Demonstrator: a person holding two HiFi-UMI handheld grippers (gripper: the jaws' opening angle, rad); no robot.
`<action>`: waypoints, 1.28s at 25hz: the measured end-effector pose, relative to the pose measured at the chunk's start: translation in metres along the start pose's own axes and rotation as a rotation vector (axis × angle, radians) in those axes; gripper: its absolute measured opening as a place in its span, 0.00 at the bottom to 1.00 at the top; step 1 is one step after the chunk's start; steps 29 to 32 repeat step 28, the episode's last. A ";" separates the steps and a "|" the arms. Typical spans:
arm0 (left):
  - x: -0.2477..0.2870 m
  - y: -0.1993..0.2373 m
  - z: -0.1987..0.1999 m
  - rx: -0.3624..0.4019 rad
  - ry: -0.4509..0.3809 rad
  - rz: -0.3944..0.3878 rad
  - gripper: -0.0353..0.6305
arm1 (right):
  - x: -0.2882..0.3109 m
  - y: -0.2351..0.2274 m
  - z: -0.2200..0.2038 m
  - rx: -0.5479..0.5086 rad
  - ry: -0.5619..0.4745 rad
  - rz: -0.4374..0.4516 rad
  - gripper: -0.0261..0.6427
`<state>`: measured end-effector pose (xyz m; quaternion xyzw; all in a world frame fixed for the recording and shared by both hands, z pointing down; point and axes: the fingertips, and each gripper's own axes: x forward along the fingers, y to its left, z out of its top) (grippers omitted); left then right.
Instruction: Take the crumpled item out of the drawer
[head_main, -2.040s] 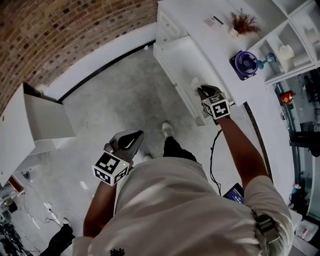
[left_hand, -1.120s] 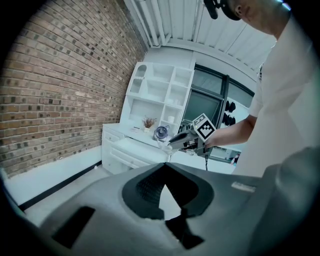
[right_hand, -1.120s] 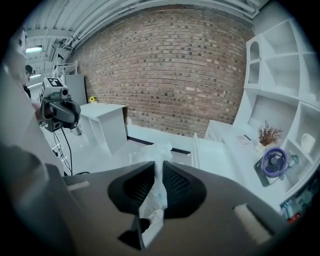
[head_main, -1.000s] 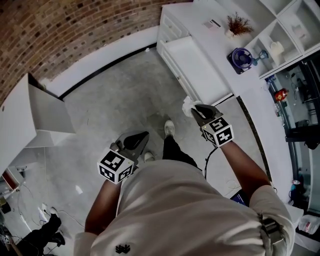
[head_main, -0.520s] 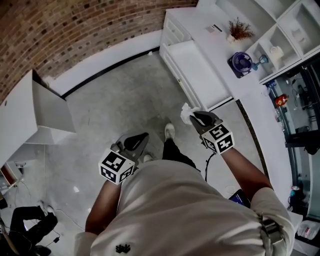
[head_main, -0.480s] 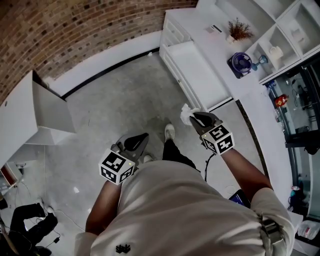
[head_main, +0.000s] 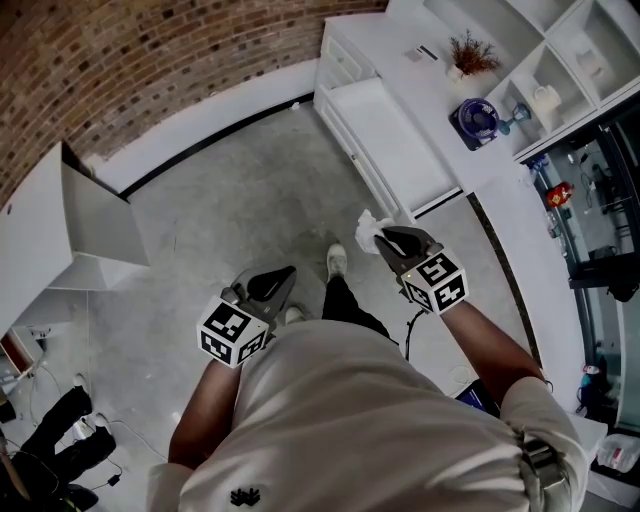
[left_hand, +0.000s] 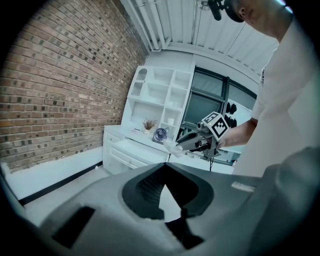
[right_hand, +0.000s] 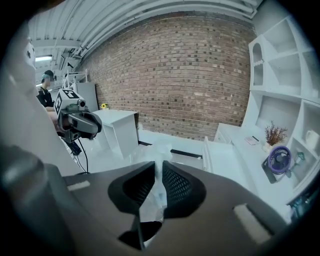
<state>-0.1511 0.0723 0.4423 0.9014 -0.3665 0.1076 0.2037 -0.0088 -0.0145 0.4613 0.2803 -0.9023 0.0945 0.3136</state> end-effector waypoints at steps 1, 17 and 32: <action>0.000 -0.001 -0.001 -0.001 0.001 -0.002 0.06 | -0.002 0.001 0.000 0.001 -0.001 0.001 0.13; -0.004 -0.006 -0.013 -0.015 0.024 0.006 0.06 | -0.008 0.010 0.001 0.003 -0.012 0.022 0.13; 0.017 0.001 -0.003 -0.006 0.029 -0.006 0.06 | -0.003 -0.008 0.009 0.008 -0.027 0.039 0.13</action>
